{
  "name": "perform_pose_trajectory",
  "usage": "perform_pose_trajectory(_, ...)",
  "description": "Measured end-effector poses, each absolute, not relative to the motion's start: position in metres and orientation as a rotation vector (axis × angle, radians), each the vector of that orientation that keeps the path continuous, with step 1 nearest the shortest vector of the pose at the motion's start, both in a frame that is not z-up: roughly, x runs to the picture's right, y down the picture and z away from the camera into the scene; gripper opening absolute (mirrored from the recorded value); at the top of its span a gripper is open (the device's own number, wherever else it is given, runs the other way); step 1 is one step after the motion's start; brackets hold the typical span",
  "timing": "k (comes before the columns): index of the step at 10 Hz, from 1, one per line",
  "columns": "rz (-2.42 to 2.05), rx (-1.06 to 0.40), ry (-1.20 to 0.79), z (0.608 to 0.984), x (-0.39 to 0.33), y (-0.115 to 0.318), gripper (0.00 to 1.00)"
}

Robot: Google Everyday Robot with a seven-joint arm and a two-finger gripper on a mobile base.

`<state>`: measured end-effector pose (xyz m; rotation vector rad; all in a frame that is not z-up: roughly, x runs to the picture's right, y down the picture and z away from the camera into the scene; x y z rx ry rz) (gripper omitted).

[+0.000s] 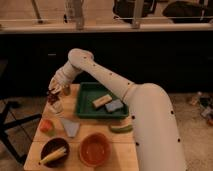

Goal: Place grapes in paper cup

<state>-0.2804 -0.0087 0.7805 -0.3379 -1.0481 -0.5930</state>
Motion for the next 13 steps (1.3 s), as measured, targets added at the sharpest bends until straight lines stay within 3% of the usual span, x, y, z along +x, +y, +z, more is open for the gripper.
perform_pose_trajectory(3,-0.626,-0.380,-0.964,0.794,-0.279,-0.004,0.00)
perform_pose_trajectory(13,-0.630,-0.425,-0.962,0.805,-0.283,-0.003,0.04)
